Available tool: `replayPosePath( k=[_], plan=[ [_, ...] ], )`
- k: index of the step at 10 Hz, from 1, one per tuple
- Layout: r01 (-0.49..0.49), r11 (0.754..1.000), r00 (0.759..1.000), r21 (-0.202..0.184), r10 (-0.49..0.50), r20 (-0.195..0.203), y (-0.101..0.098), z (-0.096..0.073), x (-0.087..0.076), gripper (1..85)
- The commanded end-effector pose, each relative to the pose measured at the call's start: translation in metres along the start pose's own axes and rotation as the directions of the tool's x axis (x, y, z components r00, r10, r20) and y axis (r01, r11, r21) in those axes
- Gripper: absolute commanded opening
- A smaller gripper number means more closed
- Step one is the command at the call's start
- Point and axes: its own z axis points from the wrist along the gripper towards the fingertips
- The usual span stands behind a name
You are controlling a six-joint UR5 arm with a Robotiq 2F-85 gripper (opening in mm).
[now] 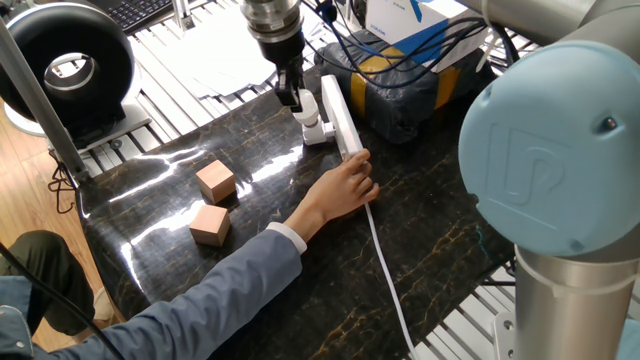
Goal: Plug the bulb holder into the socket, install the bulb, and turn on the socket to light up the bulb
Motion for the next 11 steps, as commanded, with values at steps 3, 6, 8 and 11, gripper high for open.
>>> replayPosePath(
  k=[3, 6, 8, 11],
  plan=[
    [-0.075, 0.997, 0.997, 0.006, 0.075, 0.027, 0.003, 0.001, -0.006, 38.7],
    [-0.02, 1.0, 1.0, -0.01, 0.02, 0.009, 0.008, -0.001, 0.0, 47.3],
    [0.01, 1.0, 1.0, -0.016, -0.01, 0.009, 0.007, -0.003, 0.0, 52.3],
    [0.12, 0.993, 0.992, 0.021, -0.119, -0.032, -0.008, -0.012, 0.006, 56.7]
  ],
)
